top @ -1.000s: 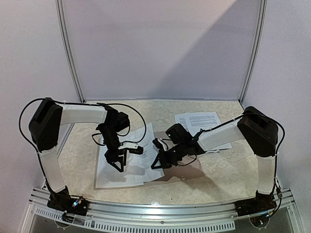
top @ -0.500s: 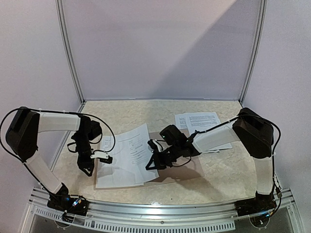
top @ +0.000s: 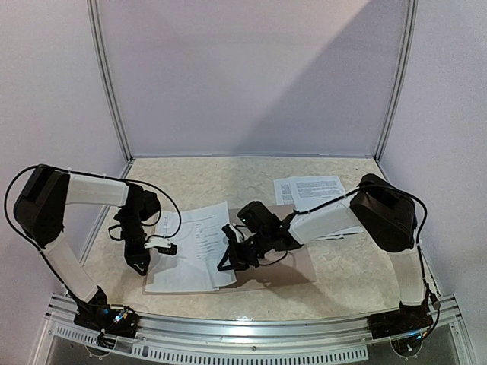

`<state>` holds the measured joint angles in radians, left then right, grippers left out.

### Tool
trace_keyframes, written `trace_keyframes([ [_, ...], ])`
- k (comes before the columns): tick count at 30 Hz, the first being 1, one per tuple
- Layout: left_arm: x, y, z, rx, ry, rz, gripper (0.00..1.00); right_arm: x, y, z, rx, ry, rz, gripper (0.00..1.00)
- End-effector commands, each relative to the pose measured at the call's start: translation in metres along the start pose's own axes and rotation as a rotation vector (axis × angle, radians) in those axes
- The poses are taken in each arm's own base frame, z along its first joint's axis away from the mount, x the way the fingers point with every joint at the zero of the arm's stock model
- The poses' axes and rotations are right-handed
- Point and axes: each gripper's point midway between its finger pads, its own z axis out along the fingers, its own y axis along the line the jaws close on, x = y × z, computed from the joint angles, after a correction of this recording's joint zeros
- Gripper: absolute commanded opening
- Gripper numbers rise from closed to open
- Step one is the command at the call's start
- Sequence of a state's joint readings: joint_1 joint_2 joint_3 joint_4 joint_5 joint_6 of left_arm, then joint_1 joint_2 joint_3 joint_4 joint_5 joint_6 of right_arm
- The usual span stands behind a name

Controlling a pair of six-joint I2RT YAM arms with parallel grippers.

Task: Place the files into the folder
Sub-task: Insert the folder to form pockets on the folder.

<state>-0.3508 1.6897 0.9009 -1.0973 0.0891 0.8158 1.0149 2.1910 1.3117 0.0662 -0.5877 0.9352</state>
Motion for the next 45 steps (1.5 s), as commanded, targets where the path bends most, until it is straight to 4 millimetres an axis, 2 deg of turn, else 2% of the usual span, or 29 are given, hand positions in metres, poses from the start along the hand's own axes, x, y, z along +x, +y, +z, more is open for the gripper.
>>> trace_keyframes([
  [1,-0.010,-0.002,0.014,0.067,-0.034,-0.026,0.32,0.001,0.012,0.017,-0.042,0.004,0.010,0.00],
  [4,-0.010,-0.002,0.018,0.076,-0.032,-0.041,0.30,-0.001,0.012,0.013,-0.009,-0.008,0.015,0.01],
  [7,-0.010,-0.005,0.021,0.096,-0.041,-0.046,0.29,0.000,0.006,0.010,0.034,-0.006,0.010,0.14],
  [9,-0.011,-0.006,0.021,0.100,-0.044,-0.046,0.29,0.002,0.004,0.008,0.058,0.009,0.008,0.17],
  [12,-0.013,-0.010,0.019,0.117,-0.062,-0.047,0.29,0.003,0.012,0.004,0.048,0.024,-0.016,0.22],
  [14,-0.013,-0.012,0.019,0.132,-0.067,-0.047,0.29,0.004,0.017,0.000,0.036,0.031,-0.022,0.19],
  [18,-0.011,-0.014,0.021,0.139,-0.055,-0.048,0.29,0.004,0.019,-0.001,0.009,0.039,-0.016,0.01],
  [24,-0.009,-0.015,0.023,0.155,-0.044,-0.062,0.29,-0.024,0.017,0.001,0.009,-0.068,0.009,0.00],
  [32,-0.007,-0.016,0.025,0.160,-0.033,-0.066,0.29,-0.035,0.008,0.003,0.020,-0.115,0.027,0.00],
  [36,-0.007,-0.014,0.026,0.153,-0.030,-0.070,0.29,-0.027,0.027,0.014,-0.036,-0.050,-0.040,0.00],
  [39,-0.007,-0.015,0.025,0.154,-0.030,-0.070,0.29,-0.007,0.040,0.026,-0.072,0.044,-0.120,0.00],
  [45,-0.007,-0.009,0.024,0.131,-0.023,-0.069,0.30,0.012,0.034,0.028,-0.092,0.119,-0.163,0.00],
])
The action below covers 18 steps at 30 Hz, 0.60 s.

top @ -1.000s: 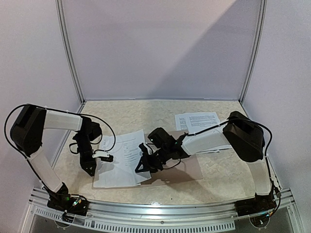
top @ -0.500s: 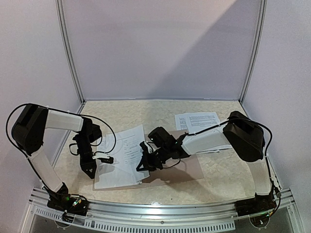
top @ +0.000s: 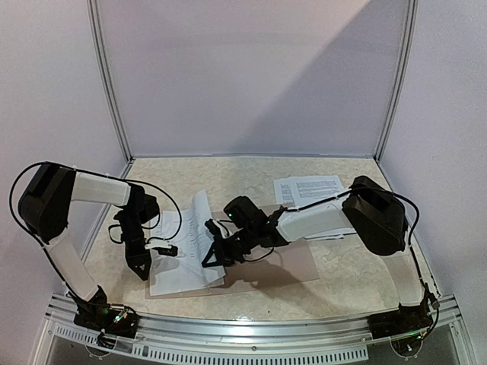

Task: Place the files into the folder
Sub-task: Insert the folder to form pockets on the folder.

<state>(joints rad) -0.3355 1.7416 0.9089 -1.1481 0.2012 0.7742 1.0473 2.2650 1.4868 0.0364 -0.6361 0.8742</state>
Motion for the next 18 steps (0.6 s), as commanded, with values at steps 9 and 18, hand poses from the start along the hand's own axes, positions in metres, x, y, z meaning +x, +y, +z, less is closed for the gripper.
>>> trace_keyframes([
  [9,-0.002,0.015,-0.001,-0.026,-0.021,-0.006,0.30,0.017,-0.020,0.004,0.061,0.056,0.003,0.00],
  [18,0.012,0.029,0.005,-0.049,0.014,-0.078,0.36,0.014,-0.037,0.012,0.106,0.021,0.086,0.01],
])
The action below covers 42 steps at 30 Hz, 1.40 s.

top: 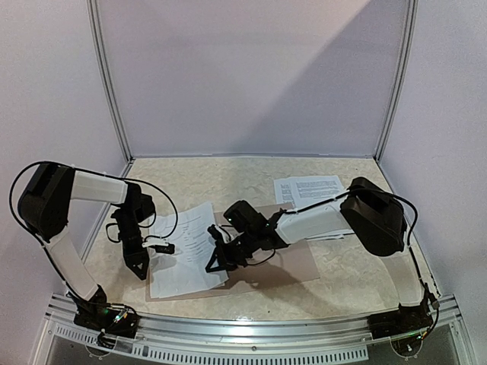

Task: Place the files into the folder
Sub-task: Insert the folder to form pockets on the folder.

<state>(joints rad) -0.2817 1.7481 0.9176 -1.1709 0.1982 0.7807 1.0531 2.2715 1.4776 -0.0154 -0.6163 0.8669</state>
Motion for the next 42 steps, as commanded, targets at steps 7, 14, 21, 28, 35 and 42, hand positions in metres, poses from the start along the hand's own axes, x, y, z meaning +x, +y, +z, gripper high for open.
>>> trace_keyframes([
  [7,0.001,0.028,0.011,-0.060,0.007,-0.060,0.35,0.013,-0.027,-0.003,0.147,0.024,0.071,0.28],
  [14,0.006,0.026,0.017,-0.050,0.019,-0.072,0.34,0.003,-0.020,-0.047,0.266,-0.028,0.045,0.43],
  [21,0.004,0.024,0.018,-0.049,0.001,-0.090,0.33,0.014,-0.039,-0.053,0.356,0.014,0.095,0.44],
  [28,-0.001,0.020,0.021,-0.050,-0.014,-0.084,0.32,0.017,-0.045,-0.061,0.388,0.008,0.123,0.26],
  [35,-0.012,0.025,0.017,-0.104,-0.027,-0.069,0.31,0.018,-0.045,-0.075,0.441,0.007,0.117,0.44],
  [42,-0.022,0.032,0.008,-0.215,-0.031,-0.019,0.31,0.011,-0.046,-0.094,0.543,-0.017,0.070,0.44],
])
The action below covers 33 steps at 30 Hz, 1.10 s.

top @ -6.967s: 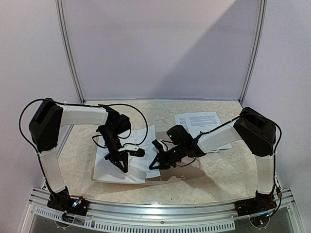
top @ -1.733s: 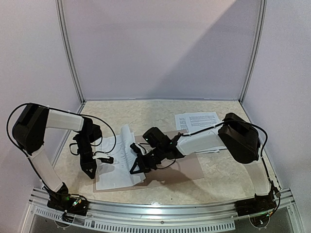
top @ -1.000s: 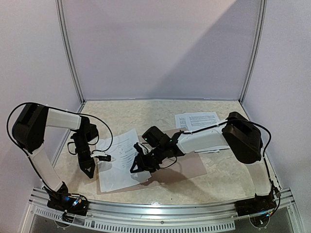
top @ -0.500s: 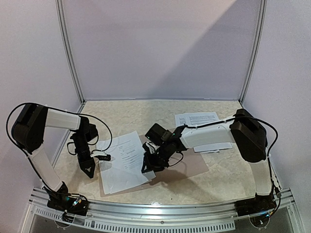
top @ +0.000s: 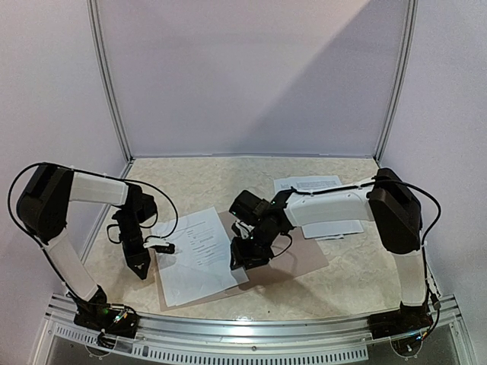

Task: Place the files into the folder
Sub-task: Insert the folder to form pockets on the folder.

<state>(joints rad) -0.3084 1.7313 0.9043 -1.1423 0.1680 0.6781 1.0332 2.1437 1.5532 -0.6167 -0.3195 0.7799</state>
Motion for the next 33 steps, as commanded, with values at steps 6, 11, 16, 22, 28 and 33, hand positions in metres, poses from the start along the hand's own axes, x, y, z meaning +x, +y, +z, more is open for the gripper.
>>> trace_keyframes([
  [6,-0.028,0.032,0.006,-0.250,-0.016,0.107,0.30,0.005,-0.006,0.004,-0.013,0.014,-0.015,0.30],
  [11,-0.035,0.027,0.006,-0.262,0.020,0.159,0.30,0.014,-0.008,0.021,-0.050,0.052,0.007,0.21],
  [16,-0.033,0.023,0.008,-0.249,0.033,0.150,0.30,0.020,0.008,0.028,-0.141,0.067,-0.005,0.02],
  [22,-0.029,0.018,0.011,-0.218,0.034,0.131,0.29,0.021,0.018,0.025,-0.206,0.058,-0.020,0.01],
  [28,-0.028,0.015,0.011,-0.203,0.030,0.125,0.29,0.031,0.031,0.029,-0.235,0.092,-0.052,0.02],
  [33,-0.028,0.015,0.011,-0.189,0.022,0.119,0.29,0.040,0.037,0.036,-0.236,0.120,-0.085,0.06],
])
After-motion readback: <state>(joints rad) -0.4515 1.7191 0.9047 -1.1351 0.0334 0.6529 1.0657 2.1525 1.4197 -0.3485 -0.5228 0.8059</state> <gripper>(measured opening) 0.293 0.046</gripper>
